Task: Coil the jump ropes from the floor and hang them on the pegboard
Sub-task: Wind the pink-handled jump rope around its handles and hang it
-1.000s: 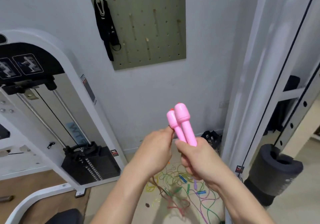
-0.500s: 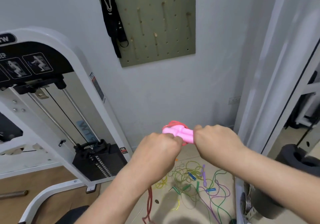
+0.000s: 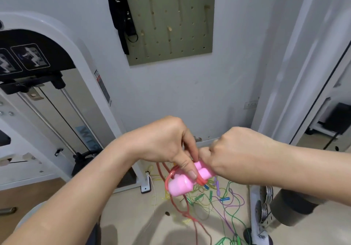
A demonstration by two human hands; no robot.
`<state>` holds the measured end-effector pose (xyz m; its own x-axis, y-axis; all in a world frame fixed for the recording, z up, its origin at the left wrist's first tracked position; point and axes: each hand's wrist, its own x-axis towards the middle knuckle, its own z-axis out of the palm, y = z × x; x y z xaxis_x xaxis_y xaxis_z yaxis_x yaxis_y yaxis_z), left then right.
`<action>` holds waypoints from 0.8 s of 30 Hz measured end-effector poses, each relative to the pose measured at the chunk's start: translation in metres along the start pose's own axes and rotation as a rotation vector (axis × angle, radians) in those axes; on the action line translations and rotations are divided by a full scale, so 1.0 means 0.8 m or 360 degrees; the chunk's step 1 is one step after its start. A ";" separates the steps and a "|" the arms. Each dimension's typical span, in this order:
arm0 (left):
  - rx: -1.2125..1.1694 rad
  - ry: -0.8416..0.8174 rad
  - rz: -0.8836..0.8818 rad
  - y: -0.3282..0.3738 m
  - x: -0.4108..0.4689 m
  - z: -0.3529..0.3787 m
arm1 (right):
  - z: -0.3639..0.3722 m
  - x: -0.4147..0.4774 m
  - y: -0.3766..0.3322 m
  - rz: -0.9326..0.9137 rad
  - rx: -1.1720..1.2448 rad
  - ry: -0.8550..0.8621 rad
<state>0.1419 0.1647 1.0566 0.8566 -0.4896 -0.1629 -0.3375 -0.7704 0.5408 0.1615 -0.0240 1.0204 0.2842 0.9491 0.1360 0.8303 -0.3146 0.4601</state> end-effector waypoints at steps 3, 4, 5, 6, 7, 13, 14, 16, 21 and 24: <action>-0.0315 -0.0138 0.0046 -0.016 -0.002 -0.001 | 0.002 0.002 0.004 -0.0112 -0.0002 0.0059; -0.0434 -0.0193 0.0045 -0.021 -0.003 -0.004 | 0.000 0.004 0.004 -0.0128 -0.0001 0.0086; -0.0563 -0.0236 0.0058 -0.027 -0.004 -0.007 | -0.004 0.006 0.004 -0.0121 0.0016 0.0119; -0.0721 -0.0282 0.0077 -0.032 -0.005 -0.010 | -0.008 0.009 0.005 -0.0124 0.0071 0.0137; -0.0885 -0.0335 0.0126 -0.038 -0.006 -0.010 | -0.013 0.013 0.005 -0.0118 0.0145 0.0139; -0.1715 -0.0206 0.0279 -0.083 0.012 0.015 | -0.021 0.034 0.014 -0.0016 0.0436 0.0174; -0.1700 -0.0086 0.0238 -0.082 0.014 0.022 | -0.020 0.035 0.015 0.0021 0.0483 0.0178; -0.1793 0.0272 0.0042 -0.084 0.012 0.041 | -0.023 0.041 0.017 0.0128 0.0587 0.0188; -0.2503 0.0725 0.0153 -0.083 0.016 0.066 | -0.016 0.053 0.022 0.0598 0.1215 0.0344; -0.2118 0.1017 0.0185 -0.072 0.008 0.061 | -0.008 0.058 0.025 0.0859 0.1720 0.0460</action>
<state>0.1479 0.1858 0.9845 0.9921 0.0093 0.1247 -0.1196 0.3641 0.9236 0.1879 0.0138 1.0418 0.7098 0.6199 0.3346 0.6483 -0.3892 -0.6544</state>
